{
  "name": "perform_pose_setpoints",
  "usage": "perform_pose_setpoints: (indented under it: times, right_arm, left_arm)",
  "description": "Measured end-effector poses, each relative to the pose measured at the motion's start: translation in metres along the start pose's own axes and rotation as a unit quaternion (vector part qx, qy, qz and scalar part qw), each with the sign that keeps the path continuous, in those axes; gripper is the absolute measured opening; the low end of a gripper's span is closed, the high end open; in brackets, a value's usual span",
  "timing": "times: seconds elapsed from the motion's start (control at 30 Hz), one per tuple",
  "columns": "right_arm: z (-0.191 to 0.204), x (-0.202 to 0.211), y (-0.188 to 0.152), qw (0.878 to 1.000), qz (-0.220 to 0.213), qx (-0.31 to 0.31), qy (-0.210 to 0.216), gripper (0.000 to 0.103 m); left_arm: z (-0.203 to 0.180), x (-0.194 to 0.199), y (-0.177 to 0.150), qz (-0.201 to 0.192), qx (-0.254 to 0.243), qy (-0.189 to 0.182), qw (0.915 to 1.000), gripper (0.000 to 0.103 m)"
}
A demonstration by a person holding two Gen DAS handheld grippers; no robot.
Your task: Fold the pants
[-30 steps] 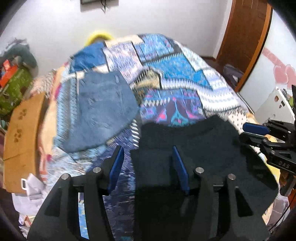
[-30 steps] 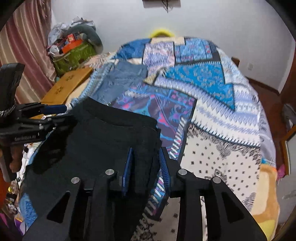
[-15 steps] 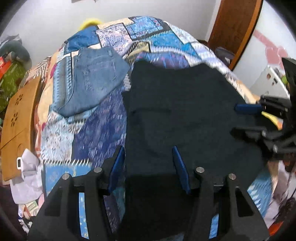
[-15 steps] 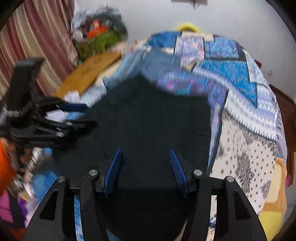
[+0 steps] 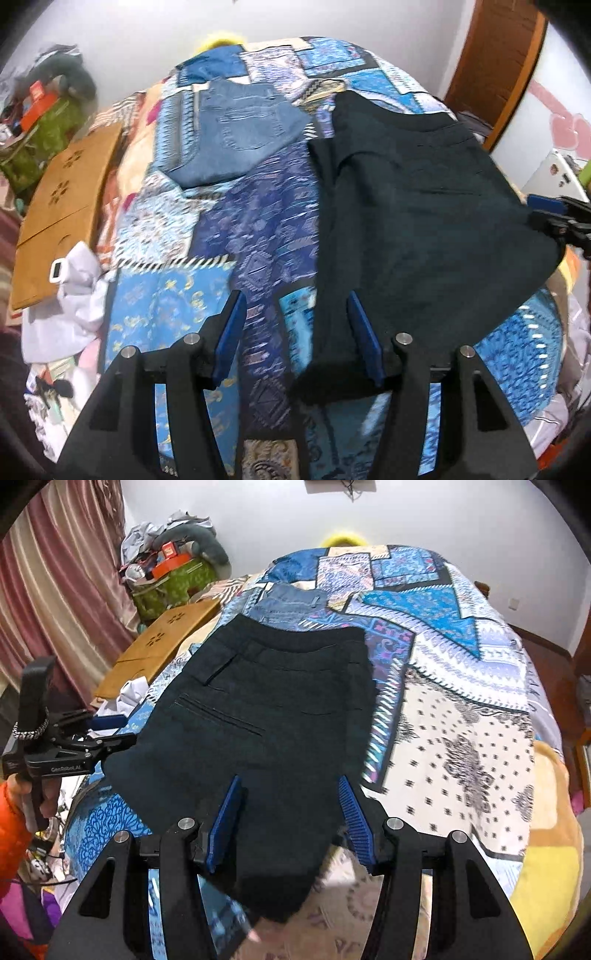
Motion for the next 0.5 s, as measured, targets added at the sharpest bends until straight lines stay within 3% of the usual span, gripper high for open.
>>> perform_pose_setpoints:
  times: [0.13, 0.2, 0.37, 0.47, 0.5]
  right_arm:
    - [-0.008, 0.008, -0.002, 1.000, -0.001, -0.018, 0.001, 0.052]
    - [-0.010, 0.010, 0.001, 1.000, -0.003, -0.015, -0.009, 0.052]
    - [-0.012, 0.017, 0.007, 1.000, -0.009, -0.011, -0.012, 0.052]
    - [-0.015, 0.018, 0.019, 1.000, -0.021, -0.010, -0.015, 0.054]
    - [-0.017, 0.019, 0.023, 0.999, -0.026, -0.014, -0.013, 0.061]
  left_arm:
    - [0.014, 0.004, -0.002, 0.005, 0.004, 0.022, 0.9997, 0.055]
    - [0.020, 0.010, 0.009, -0.006, 0.007, 0.033, 0.9994, 0.054]
    - [0.014, 0.021, 0.048, -0.042, 0.005, 0.022, 0.9989, 0.054]
    - [0.001, 0.018, 0.070, -0.050, -0.002, 0.009, 0.9987, 0.061]
    - [-0.004, 0.015, 0.077, -0.054, -0.002, 0.002, 0.9986, 0.066]
Point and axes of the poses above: each gripper's, at about its wrist camera, not at the fingertips, and x roughly against the way its jaws point, z to its left, y to its top, the point moved 10 cm from there along -x, roughly the way its jaws point, and after that the axes turned 10 degrees about -z, right-handed, at the moved point
